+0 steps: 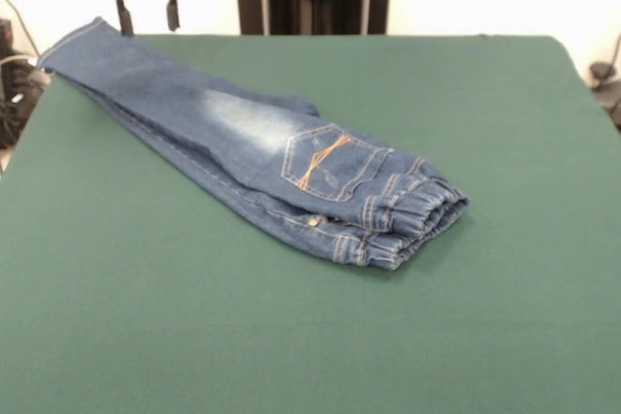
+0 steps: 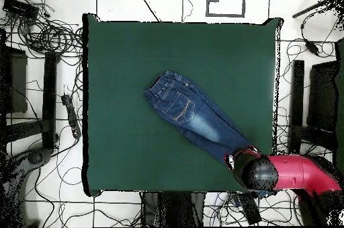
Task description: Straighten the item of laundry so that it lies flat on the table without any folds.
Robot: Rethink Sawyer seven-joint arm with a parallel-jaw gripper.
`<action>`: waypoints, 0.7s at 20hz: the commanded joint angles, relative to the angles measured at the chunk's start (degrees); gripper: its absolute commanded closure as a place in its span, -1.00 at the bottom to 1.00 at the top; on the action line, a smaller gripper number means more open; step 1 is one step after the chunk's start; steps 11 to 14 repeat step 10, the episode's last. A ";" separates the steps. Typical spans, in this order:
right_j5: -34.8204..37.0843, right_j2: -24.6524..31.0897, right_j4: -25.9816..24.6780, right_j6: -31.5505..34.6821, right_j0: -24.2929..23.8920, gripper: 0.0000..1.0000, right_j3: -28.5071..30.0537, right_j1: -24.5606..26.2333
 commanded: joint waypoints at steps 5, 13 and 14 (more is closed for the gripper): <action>-7.06 -2.77 1.87 12.33 8.88 -1.00 2.64 4.50; -6.14 -4.26 3.51 11.70 10.91 -1.00 1.56 3.78; -6.14 -4.26 3.51 11.70 10.91 -1.00 1.56 3.78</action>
